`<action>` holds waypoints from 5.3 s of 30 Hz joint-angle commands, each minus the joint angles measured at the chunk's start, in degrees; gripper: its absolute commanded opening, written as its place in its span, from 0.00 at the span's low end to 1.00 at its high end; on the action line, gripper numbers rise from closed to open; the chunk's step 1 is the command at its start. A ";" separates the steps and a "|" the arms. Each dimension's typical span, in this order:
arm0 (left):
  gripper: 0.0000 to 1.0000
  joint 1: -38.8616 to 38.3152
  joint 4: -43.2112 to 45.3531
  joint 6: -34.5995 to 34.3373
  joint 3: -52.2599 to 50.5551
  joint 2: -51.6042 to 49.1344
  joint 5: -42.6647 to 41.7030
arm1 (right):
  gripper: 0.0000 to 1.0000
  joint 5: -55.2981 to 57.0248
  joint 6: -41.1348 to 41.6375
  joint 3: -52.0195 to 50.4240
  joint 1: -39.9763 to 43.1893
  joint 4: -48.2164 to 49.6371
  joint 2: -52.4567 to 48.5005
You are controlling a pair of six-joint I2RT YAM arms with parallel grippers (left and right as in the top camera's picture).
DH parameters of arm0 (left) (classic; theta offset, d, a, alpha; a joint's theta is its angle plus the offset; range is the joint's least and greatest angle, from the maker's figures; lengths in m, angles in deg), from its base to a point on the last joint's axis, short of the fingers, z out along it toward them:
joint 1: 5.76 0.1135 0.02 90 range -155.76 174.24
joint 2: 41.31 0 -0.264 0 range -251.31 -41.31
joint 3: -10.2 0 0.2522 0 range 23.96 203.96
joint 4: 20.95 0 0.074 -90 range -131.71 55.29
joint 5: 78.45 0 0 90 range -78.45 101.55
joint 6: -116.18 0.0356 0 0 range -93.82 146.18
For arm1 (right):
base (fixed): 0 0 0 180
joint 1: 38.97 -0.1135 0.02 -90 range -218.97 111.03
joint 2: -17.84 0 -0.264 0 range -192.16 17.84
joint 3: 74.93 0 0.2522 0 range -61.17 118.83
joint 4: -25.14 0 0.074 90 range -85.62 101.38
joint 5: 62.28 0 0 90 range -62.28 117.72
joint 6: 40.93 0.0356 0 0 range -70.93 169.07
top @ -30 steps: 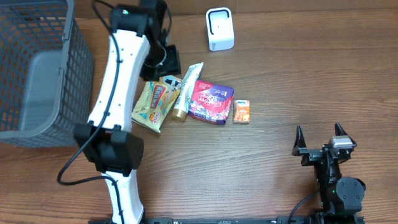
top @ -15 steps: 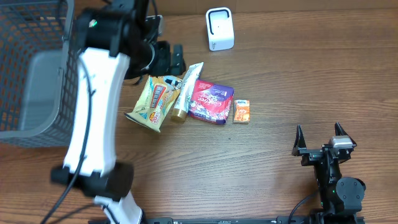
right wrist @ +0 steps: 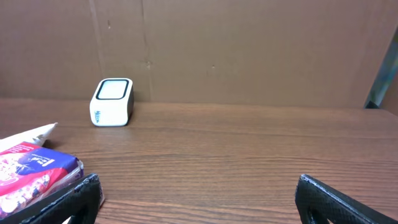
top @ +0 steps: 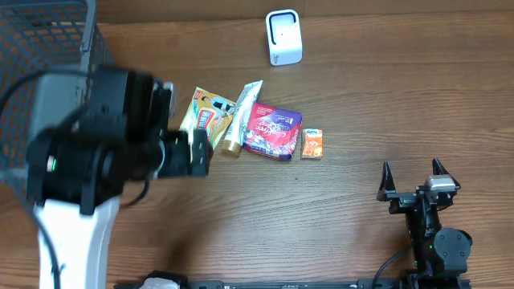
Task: Scan the item barcode
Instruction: 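Withdraw the left gripper toward the front left of the table, then raise the right gripper and move it toward the small orange box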
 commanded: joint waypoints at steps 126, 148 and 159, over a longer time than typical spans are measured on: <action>1.00 8.72 42.47 8.33 -58.86 56.78 -8.76 | 1.00 -44.46 21.64 0.92 0.11 37.94 0.48; 1.00 8.72 54.10 7.41 -58.05 42.36 -32.72 | 1.00 -71.95 7.72 57.96 0.15 -15.45 -47.30; 1.00 8.72 37.62 16.59 -36.68 21.00 -23.78 | 1.00 -73.75 20.20 57.94 0.09 -7.37 -57.27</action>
